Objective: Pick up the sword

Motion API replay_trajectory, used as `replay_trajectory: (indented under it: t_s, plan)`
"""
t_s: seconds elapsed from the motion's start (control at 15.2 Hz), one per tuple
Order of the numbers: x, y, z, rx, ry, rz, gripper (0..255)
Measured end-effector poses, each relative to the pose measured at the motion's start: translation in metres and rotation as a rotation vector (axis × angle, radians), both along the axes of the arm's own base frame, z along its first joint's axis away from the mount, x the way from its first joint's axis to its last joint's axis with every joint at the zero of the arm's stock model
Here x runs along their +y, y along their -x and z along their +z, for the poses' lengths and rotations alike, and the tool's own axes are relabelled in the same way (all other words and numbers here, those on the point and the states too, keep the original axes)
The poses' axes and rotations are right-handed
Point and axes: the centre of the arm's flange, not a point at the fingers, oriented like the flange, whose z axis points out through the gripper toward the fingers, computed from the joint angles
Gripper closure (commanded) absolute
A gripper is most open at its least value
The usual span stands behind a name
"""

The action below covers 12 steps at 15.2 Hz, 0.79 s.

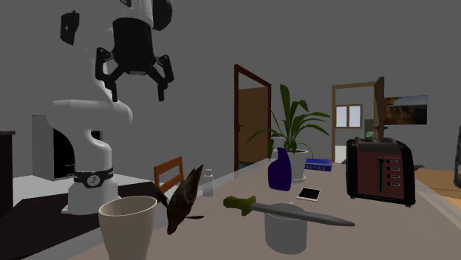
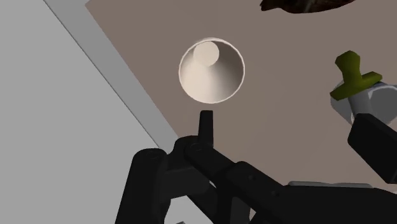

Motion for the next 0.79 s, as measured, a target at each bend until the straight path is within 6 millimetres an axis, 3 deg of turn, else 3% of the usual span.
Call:
replay_trajectory:
  t_s: [0.79]
  plan:
    - [0.111, -0.084, -0.081, 0.003, 0.027, 0.222, 0]
